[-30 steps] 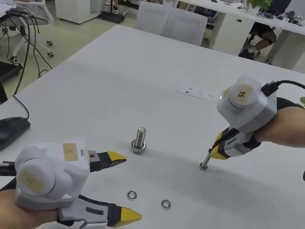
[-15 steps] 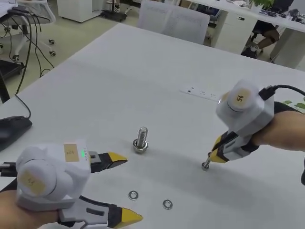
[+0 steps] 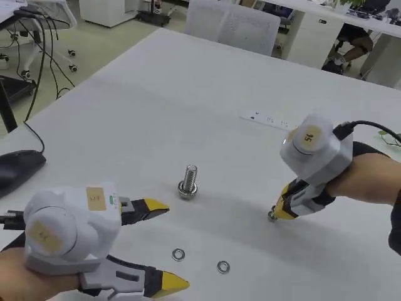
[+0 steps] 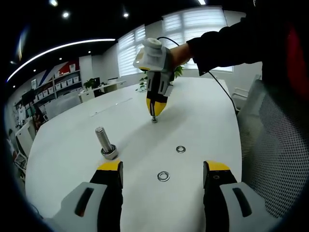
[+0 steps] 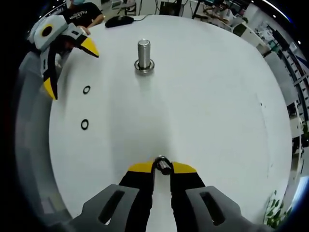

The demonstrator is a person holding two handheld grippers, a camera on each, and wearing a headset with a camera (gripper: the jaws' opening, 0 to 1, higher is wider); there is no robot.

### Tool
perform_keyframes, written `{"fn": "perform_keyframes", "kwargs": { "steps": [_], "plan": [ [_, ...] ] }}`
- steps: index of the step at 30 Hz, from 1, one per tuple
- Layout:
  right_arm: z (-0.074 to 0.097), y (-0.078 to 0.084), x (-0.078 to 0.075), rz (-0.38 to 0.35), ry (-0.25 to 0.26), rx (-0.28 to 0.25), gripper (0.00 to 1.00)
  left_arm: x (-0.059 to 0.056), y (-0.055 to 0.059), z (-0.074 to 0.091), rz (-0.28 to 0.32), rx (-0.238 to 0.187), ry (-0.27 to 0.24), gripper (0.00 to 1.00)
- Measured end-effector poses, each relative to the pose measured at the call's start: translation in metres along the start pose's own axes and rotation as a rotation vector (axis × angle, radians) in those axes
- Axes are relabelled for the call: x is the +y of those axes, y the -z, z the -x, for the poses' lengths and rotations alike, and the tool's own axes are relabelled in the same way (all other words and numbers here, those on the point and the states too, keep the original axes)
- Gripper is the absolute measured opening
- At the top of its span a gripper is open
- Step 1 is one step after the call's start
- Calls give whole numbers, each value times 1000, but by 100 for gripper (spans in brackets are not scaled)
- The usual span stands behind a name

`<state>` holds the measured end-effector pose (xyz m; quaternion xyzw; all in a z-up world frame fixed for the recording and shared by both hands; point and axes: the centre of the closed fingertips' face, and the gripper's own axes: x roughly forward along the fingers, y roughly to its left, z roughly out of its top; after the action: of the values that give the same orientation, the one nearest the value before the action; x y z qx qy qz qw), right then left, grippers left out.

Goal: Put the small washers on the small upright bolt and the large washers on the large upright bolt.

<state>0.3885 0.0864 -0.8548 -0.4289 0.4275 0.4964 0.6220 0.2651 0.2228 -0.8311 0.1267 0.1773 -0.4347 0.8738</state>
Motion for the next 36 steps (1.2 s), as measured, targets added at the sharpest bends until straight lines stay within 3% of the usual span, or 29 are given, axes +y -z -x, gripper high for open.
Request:
{"fn": "perform_keyframes", "kwargs": {
  "steps": [15, 36],
  "plan": [
    [-11, 3, 1, 0, -14, 13, 13, 1, 2, 0, 7, 6, -5, 67],
    [-5, 5, -2, -6, 2, 3, 18, 1, 2, -1, 5, 4, -2, 67]
  ]
}}
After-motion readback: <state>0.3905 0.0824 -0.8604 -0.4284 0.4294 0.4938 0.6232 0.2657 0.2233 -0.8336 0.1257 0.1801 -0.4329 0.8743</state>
